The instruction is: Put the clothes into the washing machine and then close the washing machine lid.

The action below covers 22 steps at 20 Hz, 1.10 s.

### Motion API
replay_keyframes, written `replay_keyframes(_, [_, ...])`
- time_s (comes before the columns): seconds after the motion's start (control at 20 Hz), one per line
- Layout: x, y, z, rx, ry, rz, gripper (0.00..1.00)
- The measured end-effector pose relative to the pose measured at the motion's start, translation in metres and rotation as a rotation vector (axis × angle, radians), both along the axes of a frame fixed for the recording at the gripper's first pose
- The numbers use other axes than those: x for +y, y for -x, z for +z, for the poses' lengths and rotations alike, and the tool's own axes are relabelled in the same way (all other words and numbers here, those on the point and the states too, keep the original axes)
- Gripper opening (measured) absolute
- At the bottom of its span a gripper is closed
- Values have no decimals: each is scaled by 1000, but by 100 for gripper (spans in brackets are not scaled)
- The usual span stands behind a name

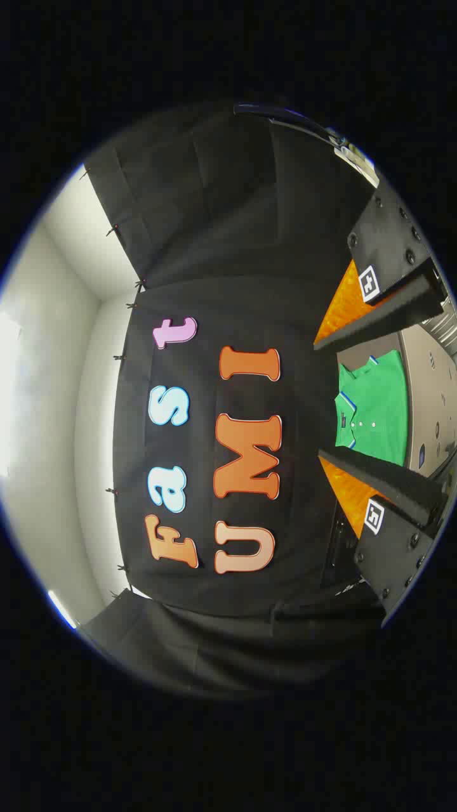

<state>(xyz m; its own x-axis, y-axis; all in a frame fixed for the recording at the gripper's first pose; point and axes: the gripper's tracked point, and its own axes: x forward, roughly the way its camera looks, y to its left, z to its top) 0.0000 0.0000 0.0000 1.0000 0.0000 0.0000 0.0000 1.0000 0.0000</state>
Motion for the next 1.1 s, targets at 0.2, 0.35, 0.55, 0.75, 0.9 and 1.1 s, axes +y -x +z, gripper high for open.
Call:
replay_keyframes(0.2, [3,1,3,-2,5,3,97])
replay_keyframes(0.35, [6,2,4,0,4,4,97])
replay_keyframes(0.55, [6,-1,2,8,-4,1,97])
replay_keyframes(0.75, [4,-4,1,13,-22,-4,97])
replay_keyframes(0.9, [2,-2,3,7,-25,-6,97])
replay_keyframes(1.1, [5,-5,5,8,-18,-9,97])
